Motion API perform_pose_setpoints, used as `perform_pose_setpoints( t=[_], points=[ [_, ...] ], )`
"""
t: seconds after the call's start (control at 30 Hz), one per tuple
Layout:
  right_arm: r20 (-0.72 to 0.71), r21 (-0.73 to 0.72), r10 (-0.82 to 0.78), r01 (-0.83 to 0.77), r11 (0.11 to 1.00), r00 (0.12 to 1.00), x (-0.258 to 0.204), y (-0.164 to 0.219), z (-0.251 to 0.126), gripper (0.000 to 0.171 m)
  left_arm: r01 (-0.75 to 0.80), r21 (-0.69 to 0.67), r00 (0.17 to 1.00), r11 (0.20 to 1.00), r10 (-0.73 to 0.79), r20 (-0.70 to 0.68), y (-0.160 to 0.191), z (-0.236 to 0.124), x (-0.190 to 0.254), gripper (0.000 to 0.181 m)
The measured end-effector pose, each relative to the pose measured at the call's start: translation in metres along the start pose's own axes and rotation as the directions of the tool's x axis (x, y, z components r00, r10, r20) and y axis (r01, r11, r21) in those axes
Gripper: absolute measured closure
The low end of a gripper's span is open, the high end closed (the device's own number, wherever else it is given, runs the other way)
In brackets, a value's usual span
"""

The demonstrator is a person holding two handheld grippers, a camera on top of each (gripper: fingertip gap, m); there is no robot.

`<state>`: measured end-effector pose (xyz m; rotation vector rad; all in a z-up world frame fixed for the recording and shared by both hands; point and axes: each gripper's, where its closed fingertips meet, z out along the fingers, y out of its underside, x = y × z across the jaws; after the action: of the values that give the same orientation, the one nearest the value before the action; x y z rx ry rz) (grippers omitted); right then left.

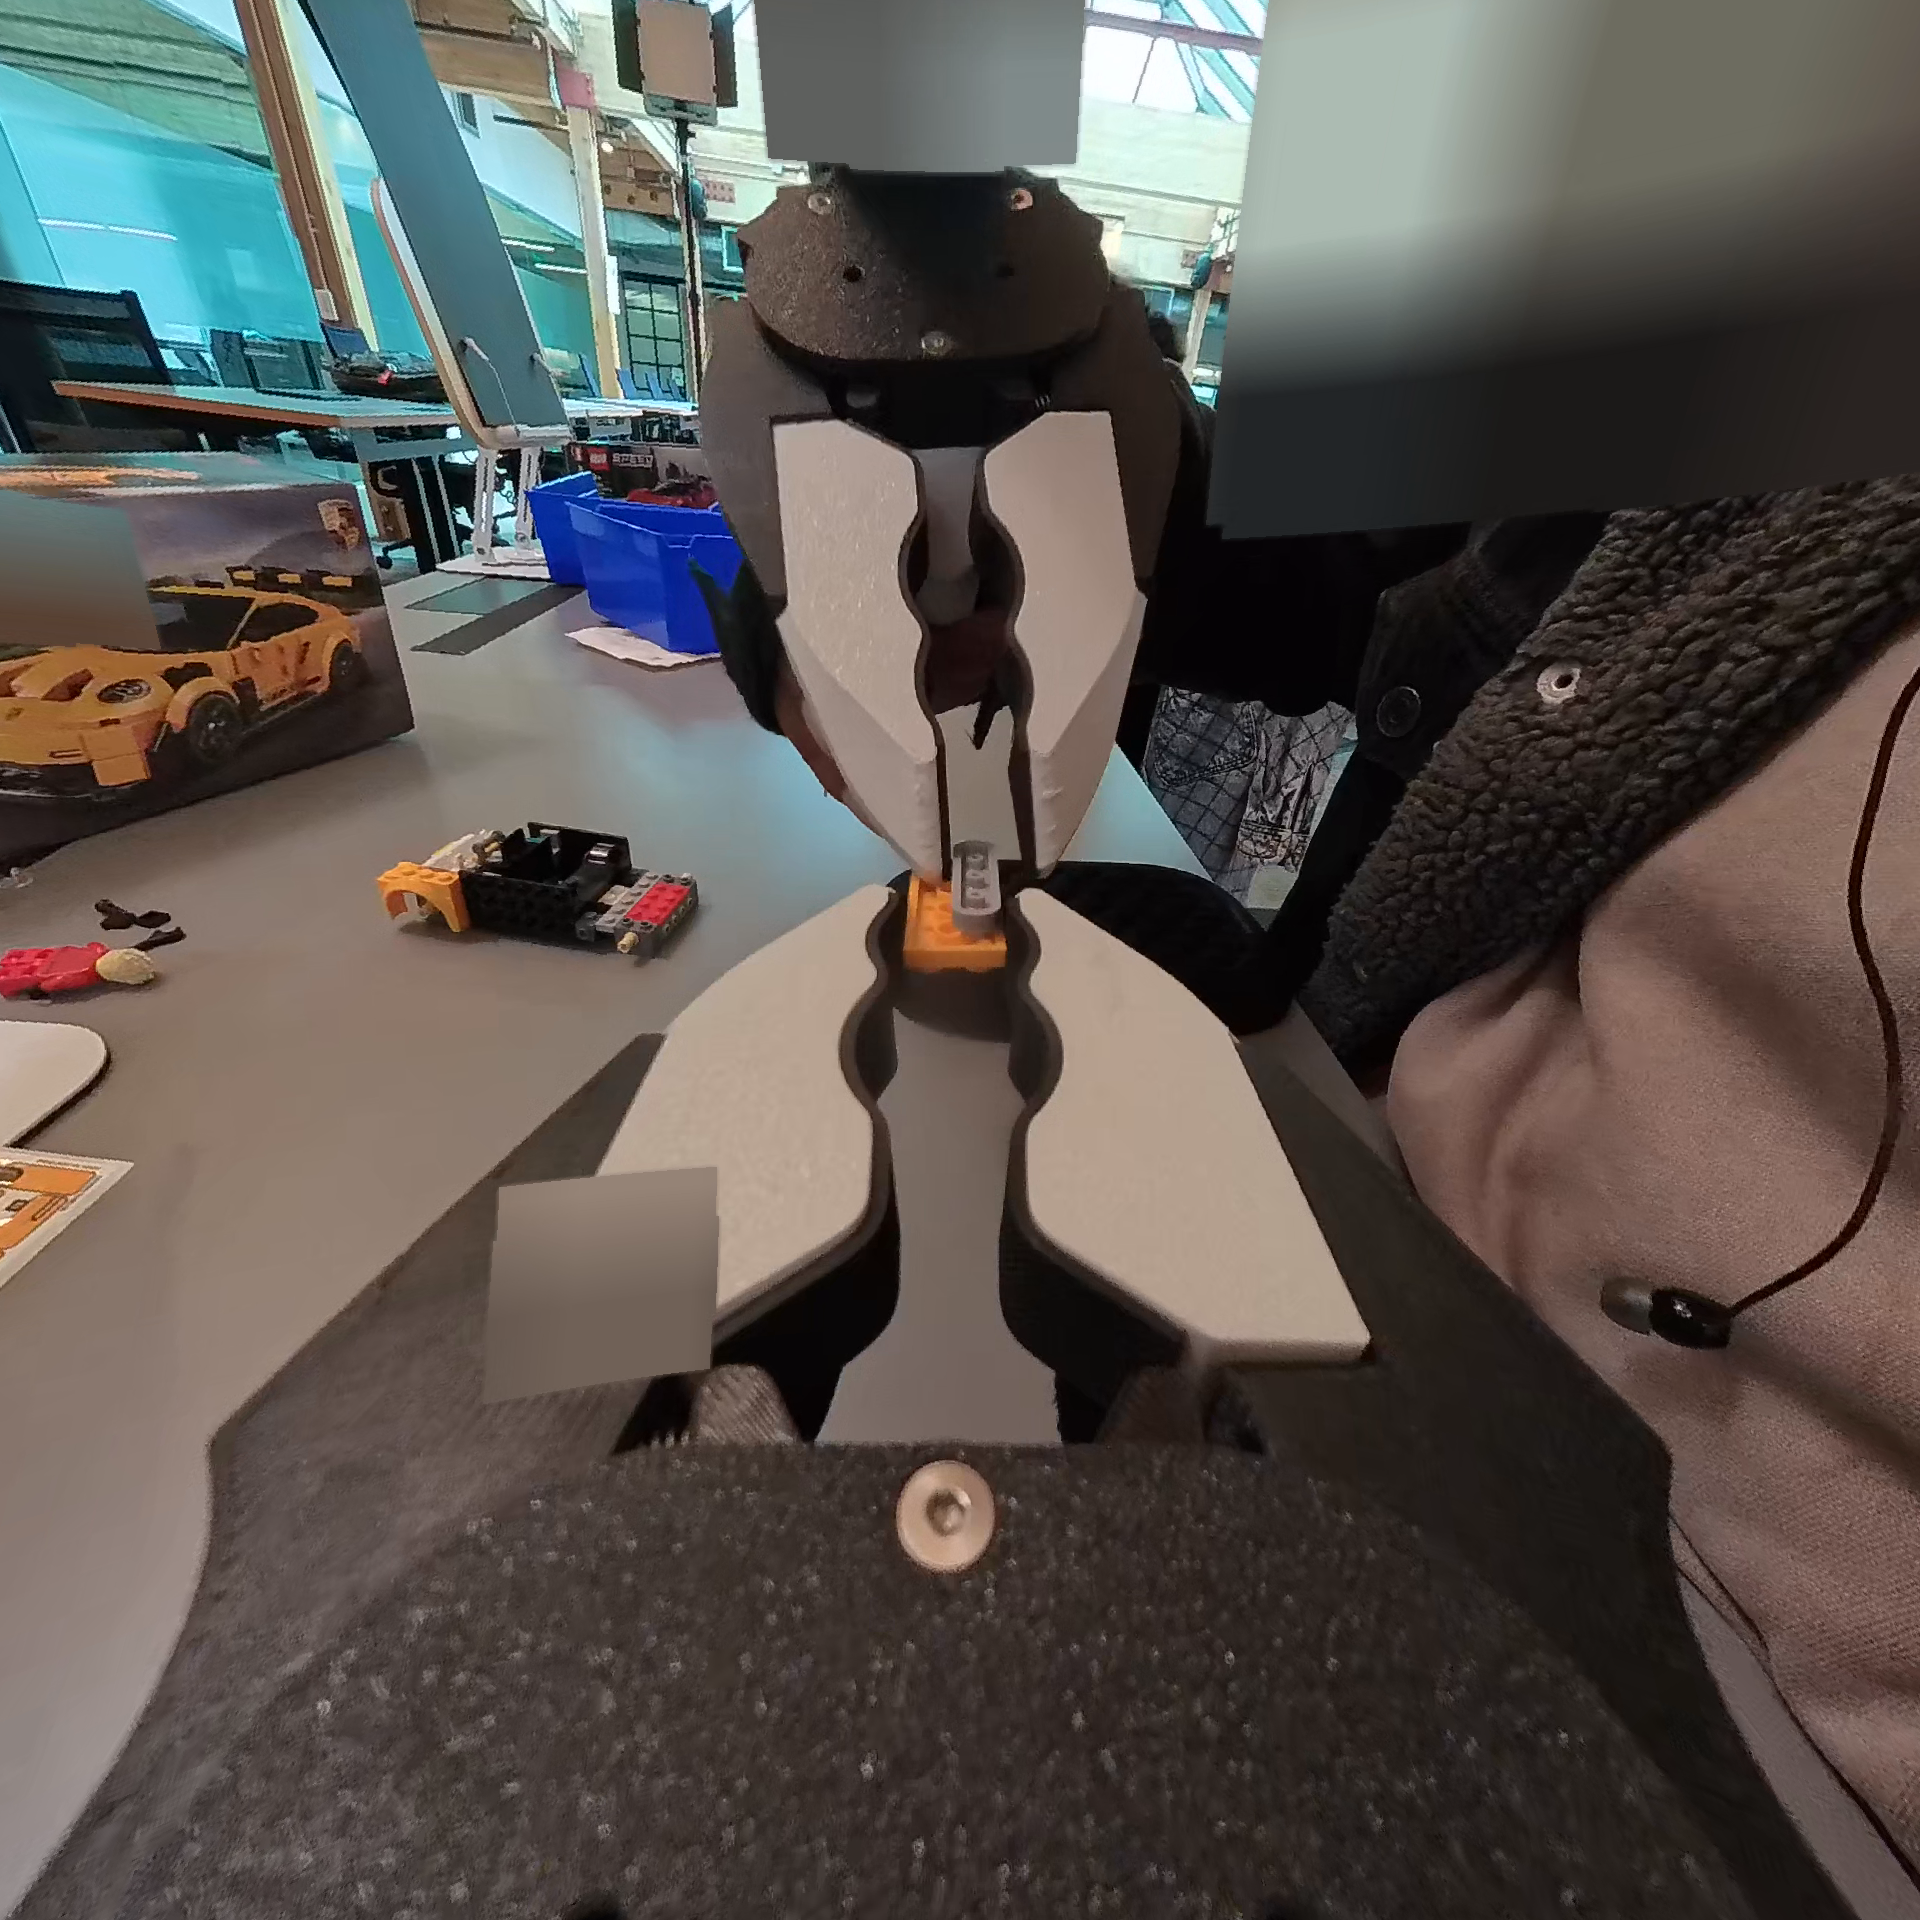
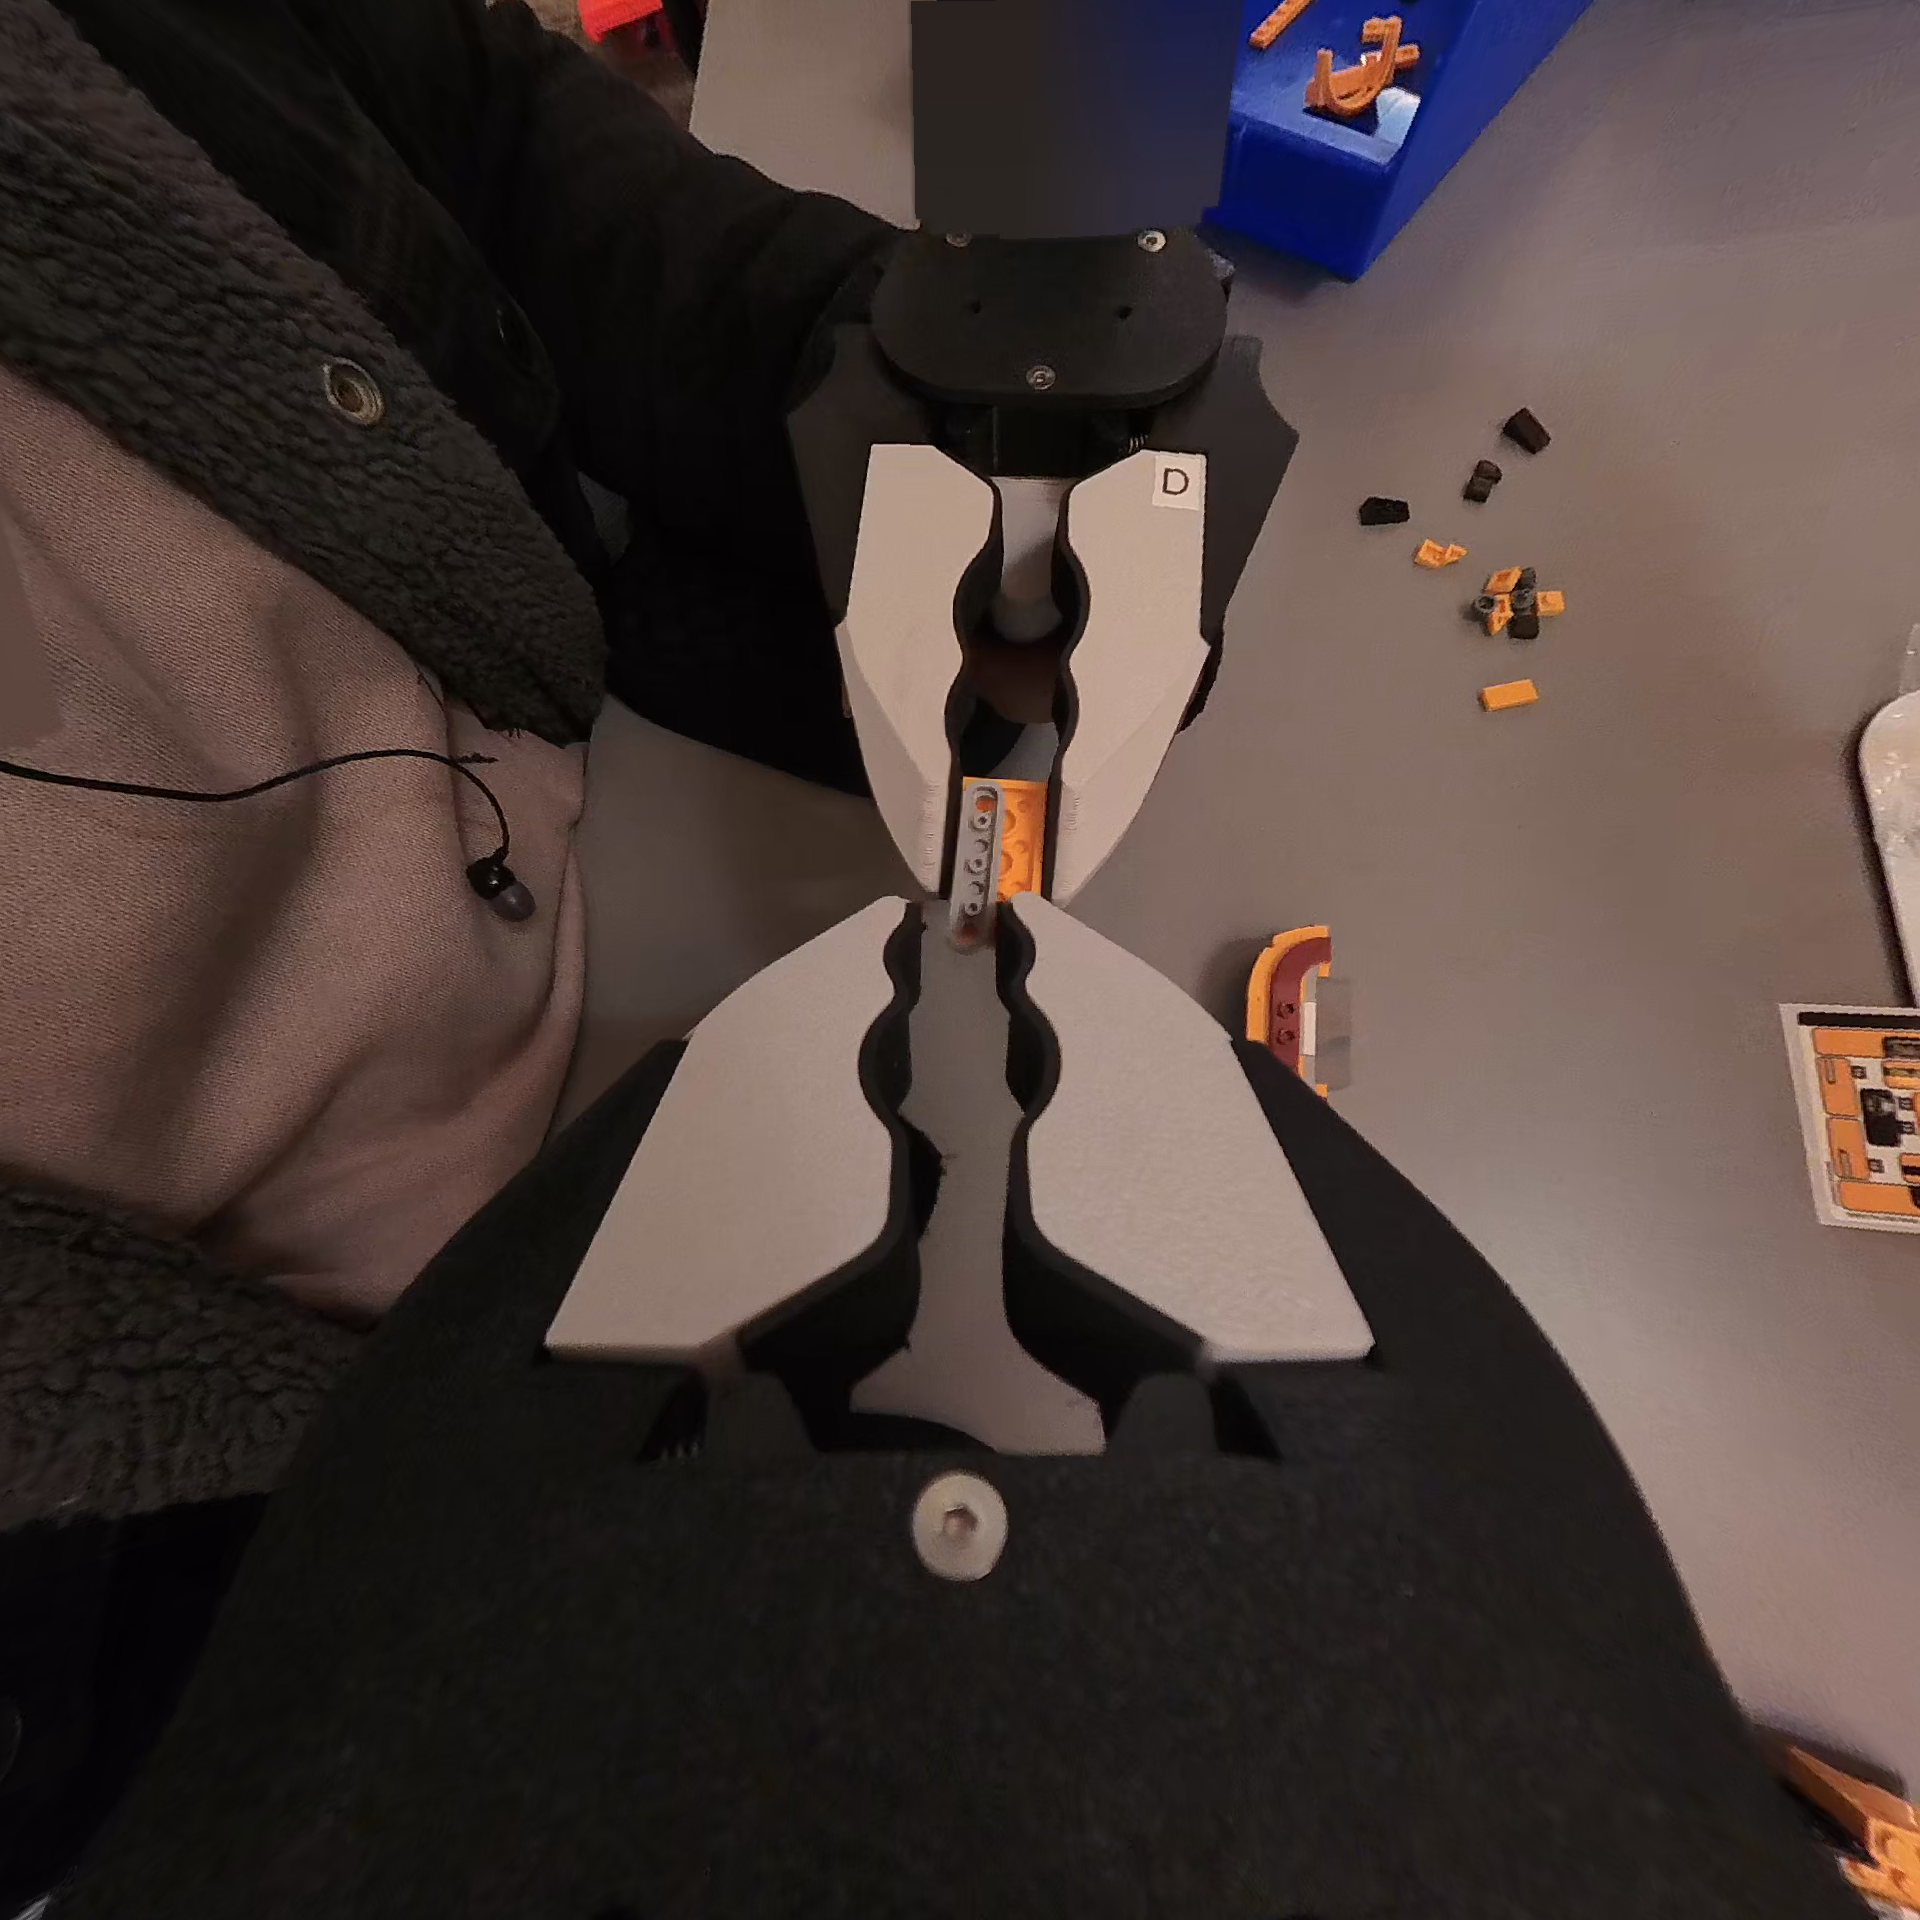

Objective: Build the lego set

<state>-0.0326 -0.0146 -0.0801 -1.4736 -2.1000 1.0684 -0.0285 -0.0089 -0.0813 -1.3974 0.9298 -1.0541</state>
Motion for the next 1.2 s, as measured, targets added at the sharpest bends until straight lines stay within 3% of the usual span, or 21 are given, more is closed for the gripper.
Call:
perform_pose_setpoints(
  t=[0.13, 0.23, 0.4, 0.57, 0.83, 1.2],
  points=[
    [-0.029, 0.031, -0.050, 0.051, 0.998, 0.998, -0.001, -0.006, -0.002, 0.153, -0.004, 0.008, 1.000, 1.000, 0.004, 0.004, -0.001, 0.000, 0.000, 0.164],
    [-0.155, 0.042, -0.205, 0.213, 0.976, 0.966, 0.003, -0.012, -0.006, 0.149, 0.000, 0.015, 1.000, 1.000, 0.000, 0.011, -0.003, -0.001, -0.002, 0.164],
    [-0.391, -0.105, -0.472, 0.471, 0.876, 0.790, 0.011, -0.009, -0.003, 0.145, 0.033, 0.034, 0.999, 0.999, -0.034, 0.021, -0.006, -0.004, -0.005, 0.164],
    [-0.468, -0.235, -0.616, 0.582, 0.778, 0.634, 0.015, -0.006, 0.003, 0.149, 0.061, 0.030, 0.998, 0.998, -0.062, 0.009, -0.007, -0.003, -0.004, 0.164],
    [-0.506, -0.337, -0.710, 0.646, 0.685, 0.489, 0.016, -0.009, 0.003, 0.160, 0.120, 0.034, 0.993, 0.992, -0.120, -0.004, -0.009, -0.004, -0.004, 0.164],
    [-0.492, -0.357, -0.732, 0.658, 0.663, 0.470, 0.018, -0.006, 0.004, 0.160, 0.248, 0.007, 0.968, 0.969, -0.247, -0.041, -0.004, -0.003, -0.005, 0.164]
  ],
)
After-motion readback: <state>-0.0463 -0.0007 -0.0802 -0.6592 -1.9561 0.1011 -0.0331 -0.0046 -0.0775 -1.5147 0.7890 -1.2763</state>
